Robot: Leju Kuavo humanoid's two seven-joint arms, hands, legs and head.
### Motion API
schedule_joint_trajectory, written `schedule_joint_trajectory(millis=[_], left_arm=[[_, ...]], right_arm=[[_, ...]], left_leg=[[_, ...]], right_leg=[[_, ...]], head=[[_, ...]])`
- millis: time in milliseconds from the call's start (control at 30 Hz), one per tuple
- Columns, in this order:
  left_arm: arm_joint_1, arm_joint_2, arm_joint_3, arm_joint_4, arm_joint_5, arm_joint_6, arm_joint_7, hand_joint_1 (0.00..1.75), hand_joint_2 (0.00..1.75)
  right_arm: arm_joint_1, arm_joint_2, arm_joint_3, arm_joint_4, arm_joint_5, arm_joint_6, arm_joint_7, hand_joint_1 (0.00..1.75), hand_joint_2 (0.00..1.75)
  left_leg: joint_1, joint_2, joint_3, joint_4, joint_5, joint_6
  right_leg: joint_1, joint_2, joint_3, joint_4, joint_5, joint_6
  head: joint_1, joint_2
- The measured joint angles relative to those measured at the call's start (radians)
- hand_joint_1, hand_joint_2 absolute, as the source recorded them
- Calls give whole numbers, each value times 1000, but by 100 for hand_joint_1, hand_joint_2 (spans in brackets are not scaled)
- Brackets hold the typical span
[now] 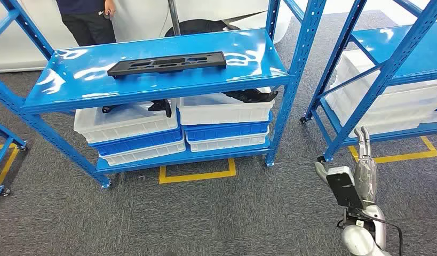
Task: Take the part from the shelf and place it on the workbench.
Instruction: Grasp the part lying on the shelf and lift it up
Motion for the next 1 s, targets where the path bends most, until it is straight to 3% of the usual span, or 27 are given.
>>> schedule_joint_trajectory(millis=[133, 467, 567, 800, 1000], left_arm=[[0, 0, 0, 0, -3, 0, 1, 0, 0], [-13, 0, 0, 0, -10, -6, 1, 0, 0], [-19, 0, -1, 0, -25, -8, 6, 0, 0], [-55, -5, -17, 0, -70, -26, 51, 0, 0], [-68, -6, -33, 0, -93, -33, 74, 0, 0]], right_arm=[[-4, 13, -8, 2, -50, 62, -38, 0, 175], [-53, 70, 32, 4, 68, 83, -15, 0, 175], [-77, 81, 59, 11, 190, 72, 33, 0, 175], [-199, 143, 208, 77, 607, 66, 224, 0, 175], [-269, 193, 334, 159, 738, 69, 276, 0, 175]], left_leg=[[0, 0, 0, 0, 0, 0], [0, 0, -1, 0, 0, 0], [0, 0, -2, 0, 0, 0], [0, -1, -2, 0, 2, 1], [0, -1, -3, 0, 3, 1]], right_leg=[[0, 0, 0, 0, 0, 0], [0, 0, 0, 0, 0, 0], [0, 0, 0, 0, 0, 0], [1, -1, -1, 1, 1, -1], [1, -1, -2, 1, 1, -1]], head=[[0, 0], [0, 0], [0, 0], [0, 0], [0, 0]])
